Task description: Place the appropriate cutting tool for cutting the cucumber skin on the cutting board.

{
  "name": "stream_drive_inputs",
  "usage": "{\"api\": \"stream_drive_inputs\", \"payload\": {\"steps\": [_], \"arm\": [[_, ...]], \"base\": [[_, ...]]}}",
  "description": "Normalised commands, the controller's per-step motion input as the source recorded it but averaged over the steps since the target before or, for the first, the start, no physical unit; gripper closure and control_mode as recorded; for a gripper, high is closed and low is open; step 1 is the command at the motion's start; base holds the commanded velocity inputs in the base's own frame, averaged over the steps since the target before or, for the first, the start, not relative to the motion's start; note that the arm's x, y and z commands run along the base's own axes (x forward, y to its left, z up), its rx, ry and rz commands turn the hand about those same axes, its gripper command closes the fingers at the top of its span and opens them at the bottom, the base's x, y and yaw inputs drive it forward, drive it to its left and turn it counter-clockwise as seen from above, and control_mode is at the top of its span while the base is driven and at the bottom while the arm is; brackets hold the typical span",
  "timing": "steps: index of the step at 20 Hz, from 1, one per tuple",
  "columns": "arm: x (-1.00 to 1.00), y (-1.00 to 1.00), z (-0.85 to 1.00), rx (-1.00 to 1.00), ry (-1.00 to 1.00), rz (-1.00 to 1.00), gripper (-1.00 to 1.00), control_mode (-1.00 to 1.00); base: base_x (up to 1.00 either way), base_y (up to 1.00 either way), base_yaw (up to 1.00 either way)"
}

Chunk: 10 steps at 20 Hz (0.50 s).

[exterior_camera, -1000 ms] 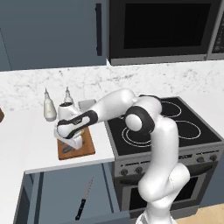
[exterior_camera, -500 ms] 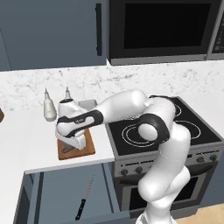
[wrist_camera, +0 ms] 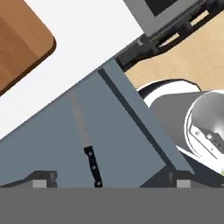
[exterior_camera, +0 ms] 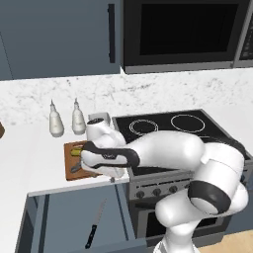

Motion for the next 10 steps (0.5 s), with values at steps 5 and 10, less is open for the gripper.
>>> {"api": "stream_drive_inputs", "payload": {"steps": [5, 10], "arm": [[-1.00, -0.95, 0.39, 0.00, 0.00, 0.32, -1.00, -1.00], [-1.00, -0.70, 0.44, 0.00, 0.00, 0.37, -1.00, -1.00]], "base": [[0.00, 0.00, 0.00], [0.00, 0.00, 0.00]]}}
